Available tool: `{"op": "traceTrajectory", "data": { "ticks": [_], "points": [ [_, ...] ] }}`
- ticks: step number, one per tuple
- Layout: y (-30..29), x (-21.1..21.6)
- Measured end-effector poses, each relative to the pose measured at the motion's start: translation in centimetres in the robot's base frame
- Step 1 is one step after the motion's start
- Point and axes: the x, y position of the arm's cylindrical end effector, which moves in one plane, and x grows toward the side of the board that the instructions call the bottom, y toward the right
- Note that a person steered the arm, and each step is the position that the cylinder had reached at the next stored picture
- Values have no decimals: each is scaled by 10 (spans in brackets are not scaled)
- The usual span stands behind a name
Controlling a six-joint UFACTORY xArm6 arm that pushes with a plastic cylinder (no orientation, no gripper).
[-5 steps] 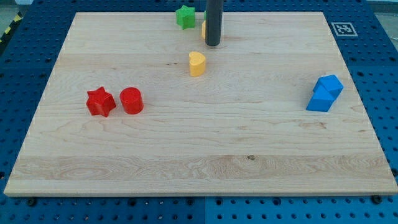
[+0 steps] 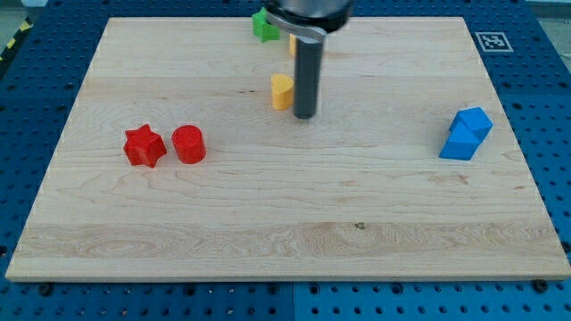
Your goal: Move the yellow heart towards top center
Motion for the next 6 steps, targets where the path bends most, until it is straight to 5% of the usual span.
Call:
{"op": "traceTrajectory", "data": {
  "ticks": [1, 2, 4, 6],
  "points": [
    [-6, -56],
    [-6, -60],
    [-42, 29],
    [-35, -61]
  ]
}}
